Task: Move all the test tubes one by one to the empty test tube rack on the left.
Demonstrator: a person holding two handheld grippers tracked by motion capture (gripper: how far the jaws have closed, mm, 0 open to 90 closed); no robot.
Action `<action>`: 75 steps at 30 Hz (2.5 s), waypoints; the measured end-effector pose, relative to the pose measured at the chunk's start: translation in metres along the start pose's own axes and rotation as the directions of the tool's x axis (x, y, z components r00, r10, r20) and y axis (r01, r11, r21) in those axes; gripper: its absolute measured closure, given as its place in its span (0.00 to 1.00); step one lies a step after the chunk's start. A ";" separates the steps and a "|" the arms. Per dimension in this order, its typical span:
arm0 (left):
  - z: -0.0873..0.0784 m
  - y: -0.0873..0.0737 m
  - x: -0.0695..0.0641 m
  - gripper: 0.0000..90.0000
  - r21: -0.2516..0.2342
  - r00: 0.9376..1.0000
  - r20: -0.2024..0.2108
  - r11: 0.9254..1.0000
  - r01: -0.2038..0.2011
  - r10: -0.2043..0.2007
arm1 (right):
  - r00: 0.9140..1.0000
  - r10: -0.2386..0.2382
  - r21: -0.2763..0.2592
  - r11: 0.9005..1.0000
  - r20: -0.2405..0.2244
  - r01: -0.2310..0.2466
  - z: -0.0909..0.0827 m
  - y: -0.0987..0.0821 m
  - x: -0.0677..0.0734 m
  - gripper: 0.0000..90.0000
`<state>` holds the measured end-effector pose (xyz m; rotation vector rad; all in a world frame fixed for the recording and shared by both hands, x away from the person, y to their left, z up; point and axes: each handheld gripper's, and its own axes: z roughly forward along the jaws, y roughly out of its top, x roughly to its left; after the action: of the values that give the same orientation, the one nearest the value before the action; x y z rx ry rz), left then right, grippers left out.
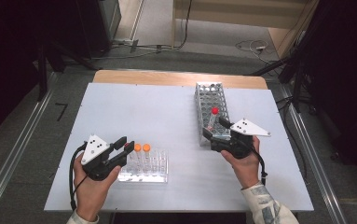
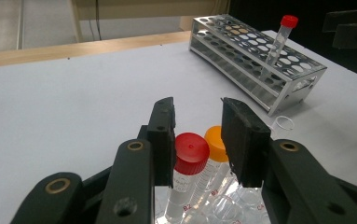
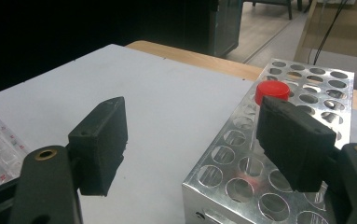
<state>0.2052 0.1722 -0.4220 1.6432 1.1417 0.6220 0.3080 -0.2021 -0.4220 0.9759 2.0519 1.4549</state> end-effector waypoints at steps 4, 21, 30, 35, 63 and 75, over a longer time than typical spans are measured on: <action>-0.001 0.001 0.001 0.70 -0.009 1.000 0.005 1.000 0.011 -0.011 | 1.000 0.000 0.000 1.000 0.001 0.000 0.000 0.000 0.000 0.26; -0.002 0.003 0.004 0.37 -0.041 0.999 -0.010 0.998 0.043 -0.043 | 0.998 0.002 0.015 1.000 0.062 -0.002 0.008 -0.005 -0.012 0.26; -0.002 0.003 0.005 0.37 -0.052 0.999 -0.020 0.998 0.047 -0.048 | 0.993 0.009 0.038 0.999 0.118 -0.014 0.029 -0.010 -0.022 0.27; -0.001 0.003 0.005 0.31 -0.046 0.998 -0.028 0.998 0.048 -0.049 | 0.989 0.018 0.045 0.999 0.148 -0.025 0.041 -0.013 -0.028 0.32; 0.002 0.001 0.005 0.31 -0.037 0.998 -0.024 0.998 0.053 -0.054 | 0.982 -0.003 0.070 0.997 0.189 -0.010 0.058 -0.021 -0.037 0.79; 0.001 0.002 0.006 0.30 -0.042 0.998 -0.031 0.998 0.054 -0.056 | 0.981 -0.005 0.029 1.000 0.193 0.000 0.047 0.001 -0.036 0.79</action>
<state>0.2095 0.1772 -0.4210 1.5667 1.1855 0.6344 0.3645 -0.1997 -0.4392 1.0812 1.9377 1.2778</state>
